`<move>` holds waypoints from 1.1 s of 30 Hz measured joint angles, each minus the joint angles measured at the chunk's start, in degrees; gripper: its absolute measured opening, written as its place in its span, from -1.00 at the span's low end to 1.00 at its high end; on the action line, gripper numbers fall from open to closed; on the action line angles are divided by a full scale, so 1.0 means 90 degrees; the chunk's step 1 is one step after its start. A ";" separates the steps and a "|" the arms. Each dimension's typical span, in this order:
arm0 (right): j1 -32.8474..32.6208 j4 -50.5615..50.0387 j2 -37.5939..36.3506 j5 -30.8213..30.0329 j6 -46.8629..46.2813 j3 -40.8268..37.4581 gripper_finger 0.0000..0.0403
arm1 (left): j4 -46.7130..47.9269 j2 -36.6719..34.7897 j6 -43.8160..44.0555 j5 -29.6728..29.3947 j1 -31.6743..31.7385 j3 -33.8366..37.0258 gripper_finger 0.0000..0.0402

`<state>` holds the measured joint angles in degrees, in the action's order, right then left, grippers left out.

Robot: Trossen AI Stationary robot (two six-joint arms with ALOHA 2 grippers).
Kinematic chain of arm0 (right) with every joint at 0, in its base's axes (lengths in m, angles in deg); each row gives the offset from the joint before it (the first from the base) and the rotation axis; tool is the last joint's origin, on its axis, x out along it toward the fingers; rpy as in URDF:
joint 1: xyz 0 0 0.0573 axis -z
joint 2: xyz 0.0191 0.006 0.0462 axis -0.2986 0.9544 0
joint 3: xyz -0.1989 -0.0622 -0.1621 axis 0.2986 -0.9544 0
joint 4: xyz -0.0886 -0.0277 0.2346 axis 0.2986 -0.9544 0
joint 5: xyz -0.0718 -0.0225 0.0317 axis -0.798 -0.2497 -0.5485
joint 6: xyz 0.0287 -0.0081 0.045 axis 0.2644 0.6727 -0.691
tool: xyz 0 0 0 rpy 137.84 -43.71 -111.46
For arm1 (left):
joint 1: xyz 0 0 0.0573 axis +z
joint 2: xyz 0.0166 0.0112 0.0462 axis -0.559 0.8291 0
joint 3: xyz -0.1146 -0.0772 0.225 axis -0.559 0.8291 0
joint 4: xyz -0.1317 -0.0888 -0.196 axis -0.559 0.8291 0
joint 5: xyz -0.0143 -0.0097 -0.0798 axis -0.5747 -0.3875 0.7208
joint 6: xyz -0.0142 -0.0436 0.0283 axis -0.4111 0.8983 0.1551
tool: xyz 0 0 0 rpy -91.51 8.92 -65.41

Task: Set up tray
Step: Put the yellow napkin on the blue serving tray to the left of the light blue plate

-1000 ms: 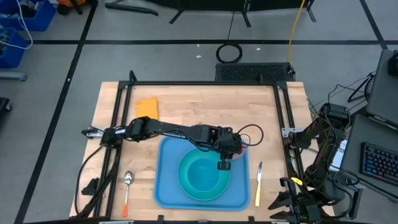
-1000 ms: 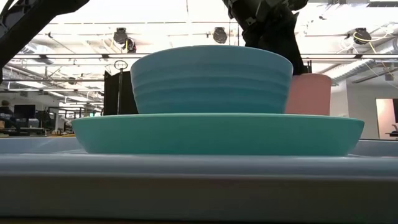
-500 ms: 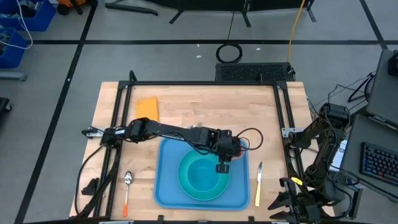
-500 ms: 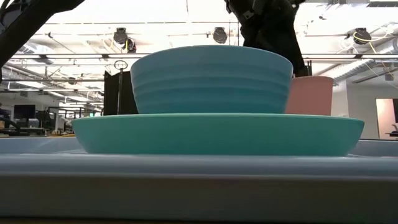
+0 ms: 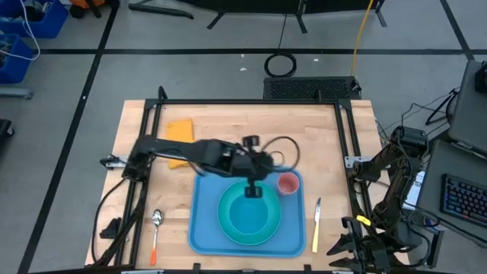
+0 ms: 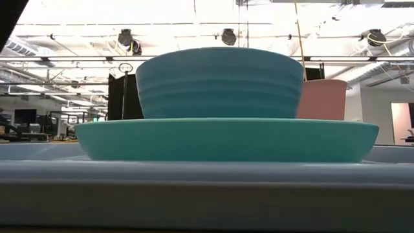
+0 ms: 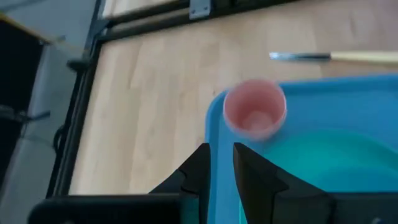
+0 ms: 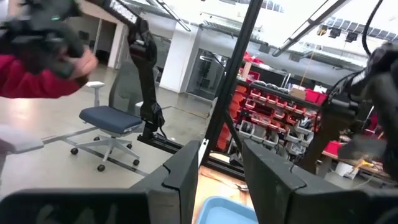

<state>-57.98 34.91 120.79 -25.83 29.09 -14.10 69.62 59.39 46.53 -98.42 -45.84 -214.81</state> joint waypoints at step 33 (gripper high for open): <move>0.0045 -0.0329 0.0005 -0.0013 -0.0510 0.0000 -0.43 | 0.2992 -0.2063 0.3658 -0.2187 -0.1065 0.3868 -0.63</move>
<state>-57.58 31.95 120.83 -25.95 24.50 -14.10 96.55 40.82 79.44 -118.10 -55.43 -180.00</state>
